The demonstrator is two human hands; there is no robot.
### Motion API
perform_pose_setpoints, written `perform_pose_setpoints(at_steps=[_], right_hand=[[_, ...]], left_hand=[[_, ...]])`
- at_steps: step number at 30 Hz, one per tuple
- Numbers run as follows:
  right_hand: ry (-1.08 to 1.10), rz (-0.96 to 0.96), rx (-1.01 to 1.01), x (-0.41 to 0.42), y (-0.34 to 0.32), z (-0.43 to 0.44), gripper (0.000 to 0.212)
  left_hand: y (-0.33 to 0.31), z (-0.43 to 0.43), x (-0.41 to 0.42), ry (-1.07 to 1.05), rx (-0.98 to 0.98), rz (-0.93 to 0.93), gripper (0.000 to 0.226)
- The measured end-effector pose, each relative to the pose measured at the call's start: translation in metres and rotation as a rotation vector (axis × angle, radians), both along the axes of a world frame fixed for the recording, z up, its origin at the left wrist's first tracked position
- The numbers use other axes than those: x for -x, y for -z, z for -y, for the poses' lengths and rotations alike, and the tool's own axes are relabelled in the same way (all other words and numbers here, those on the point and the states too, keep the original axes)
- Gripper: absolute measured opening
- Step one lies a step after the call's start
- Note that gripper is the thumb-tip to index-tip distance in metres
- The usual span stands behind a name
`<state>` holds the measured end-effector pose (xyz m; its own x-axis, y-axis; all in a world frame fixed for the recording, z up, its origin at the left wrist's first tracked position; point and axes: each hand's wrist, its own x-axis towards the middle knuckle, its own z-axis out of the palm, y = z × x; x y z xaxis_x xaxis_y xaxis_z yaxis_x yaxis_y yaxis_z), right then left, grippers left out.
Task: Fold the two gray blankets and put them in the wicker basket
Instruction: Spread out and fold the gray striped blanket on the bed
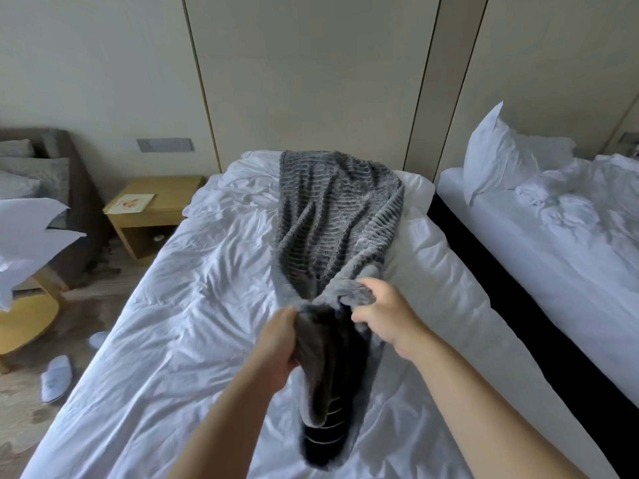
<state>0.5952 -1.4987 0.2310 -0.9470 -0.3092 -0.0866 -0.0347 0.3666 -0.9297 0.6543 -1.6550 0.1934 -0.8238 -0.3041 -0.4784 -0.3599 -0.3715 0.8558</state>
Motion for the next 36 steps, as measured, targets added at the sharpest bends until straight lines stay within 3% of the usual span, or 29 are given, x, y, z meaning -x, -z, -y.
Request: perform_pose_setpoints(at_steps=[2,3,8,11,13,15,17,19,21,23,25,26,28,30,32,33,35,36], right_hand=[[-0.114,-0.068,-0.108,-0.007,-0.002,0.011,0.058],[-0.143,-0.120,-0.146,-0.009,-0.002,0.012,0.060],[-0.112,-0.287,-0.183,-0.004,0.004,-0.005,0.047],[0.179,-0.424,-0.422,0.025,0.026,-0.046,0.032],[0.401,-0.296,-0.586,0.043,0.052,-0.102,0.016],[0.508,-0.041,-0.772,0.046,0.086,-0.167,0.005],[0.528,0.168,-0.901,0.034,0.124,-0.213,0.017],[0.575,0.239,-0.929,0.022,0.154,-0.223,0.023],[0.677,0.252,-0.838,0.015,0.171,-0.203,0.012],[0.747,0.315,-0.631,0.020,0.178,-0.177,0.016],[0.677,0.465,-0.367,0.037,0.171,-0.156,0.021],[0.595,0.552,-0.258,0.049,0.161,-0.150,0.025],[0.441,0.613,-0.184,0.080,0.135,-0.148,0.032],[0.435,0.368,-0.249,0.113,0.109,-0.155,0.024],[0.536,-0.017,-0.378,0.132,0.098,-0.166,0.004],[0.541,-0.122,-0.436,0.135,0.102,-0.169,0.006],[0.348,-0.094,-0.664,0.133,0.139,-0.170,0.012],[0.167,0.043,-0.833,0.127,0.164,-0.170,0.013]], left_hand=[[-0.001,-0.015,0.002,0.190,0.063,-0.004,0.042],[-0.001,-0.018,0.002,0.275,0.087,-0.013,0.044],[0.010,-0.012,0.006,0.440,0.284,-0.073,0.015],[0.022,0.012,0.021,0.164,0.629,-0.082,0.017],[0.036,0.048,0.022,-0.102,0.822,0.024,0.013],[0.068,0.092,0.007,-0.215,0.910,0.243,0.018],[0.107,0.121,-0.014,-0.198,0.865,0.419,0.021],[0.139,0.122,-0.026,-0.158,0.702,0.513,0.024],[0.161,0.110,-0.031,-0.116,0.491,0.594,0.027],[0.167,0.096,-0.027,0.054,0.260,0.641,0.030],[0.157,0.099,-0.008,0.223,0.140,0.584,0.035],[0.147,0.107,0.005,0.188,0.113,0.490,0.033],[0.127,0.135,0.034,-0.123,0.084,0.284,0.023],[0.115,0.170,0.050,-0.364,0.338,0.256,0.018],[0.128,0.193,0.048,-0.357,0.606,0.382,0.024],[0.140,0.196,0.044,-0.308,0.622,0.450,0.024],[0.167,0.186,0.031,-0.061,0.802,0.644,0.020],[0.180,0.180,0.023,0.132,0.884,0.774,0.020]])
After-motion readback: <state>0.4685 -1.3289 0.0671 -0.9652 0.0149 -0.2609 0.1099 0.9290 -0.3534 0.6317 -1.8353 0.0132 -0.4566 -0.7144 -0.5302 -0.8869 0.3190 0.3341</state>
